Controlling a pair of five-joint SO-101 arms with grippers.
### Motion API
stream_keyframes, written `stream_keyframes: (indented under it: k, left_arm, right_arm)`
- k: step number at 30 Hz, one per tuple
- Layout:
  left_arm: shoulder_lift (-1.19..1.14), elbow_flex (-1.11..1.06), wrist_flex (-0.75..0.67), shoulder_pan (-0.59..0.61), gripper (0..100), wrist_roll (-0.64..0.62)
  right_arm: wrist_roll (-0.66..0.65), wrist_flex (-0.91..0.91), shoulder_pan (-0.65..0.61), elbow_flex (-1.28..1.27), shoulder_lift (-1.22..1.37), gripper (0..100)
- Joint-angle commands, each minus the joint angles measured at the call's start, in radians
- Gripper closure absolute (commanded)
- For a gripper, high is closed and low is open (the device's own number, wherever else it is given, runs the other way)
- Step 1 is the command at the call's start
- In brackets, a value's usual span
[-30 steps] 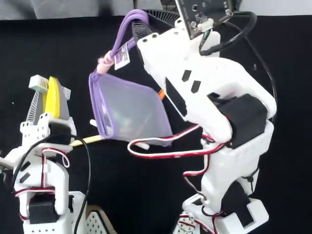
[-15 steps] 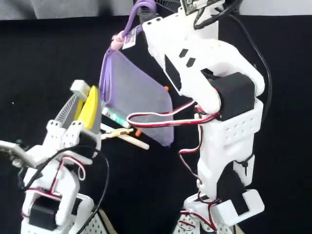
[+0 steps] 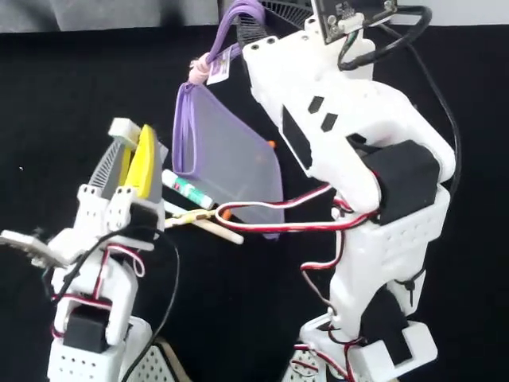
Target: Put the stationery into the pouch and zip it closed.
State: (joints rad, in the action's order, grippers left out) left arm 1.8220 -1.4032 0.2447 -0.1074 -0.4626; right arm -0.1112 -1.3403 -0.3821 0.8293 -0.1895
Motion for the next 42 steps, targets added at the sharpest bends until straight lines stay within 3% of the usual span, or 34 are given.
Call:
stream_keyframes:
  k: [1, 13, 16, 23, 28, 35, 42]
  left_arm:
    - [0.003, -0.004, -0.015, -0.065, 97, 0.009]
    - [0.002, -0.022, -0.015, -0.11, 97, 0.011]
    - [0.002, -0.061, -0.015, -0.116, 96, 0.078]
    - [0.002, -0.067, -0.014, -0.262, 91, 0.123]
    - [0.002, -0.067, -0.009, -0.269, 90, 0.123]
    - [0.002, 0.139, 0.262, -0.271, 84, 0.117]
    - [0.002, 0.259, 0.354, -0.246, 83, 0.123]
  right_arm:
    - [0.008, 0.005, 0.014, 0.036, -0.033, 98.8]
    - [0.008, -0.002, 0.014, 0.036, -0.033, 98.8]
    - [0.008, 0.002, 0.014, 0.036, -0.033, 98.8]
    - [0.008, 0.0, 0.014, 0.036, -0.033, 98.8]
    - [0.005, -0.002, 0.015, 0.036, -0.035, 98.8]
    - [0.008, -0.002, 0.063, 0.036, -0.033, 98.8]
    - [0.006, -0.002, 0.068, 0.036, -0.033, 98.8]
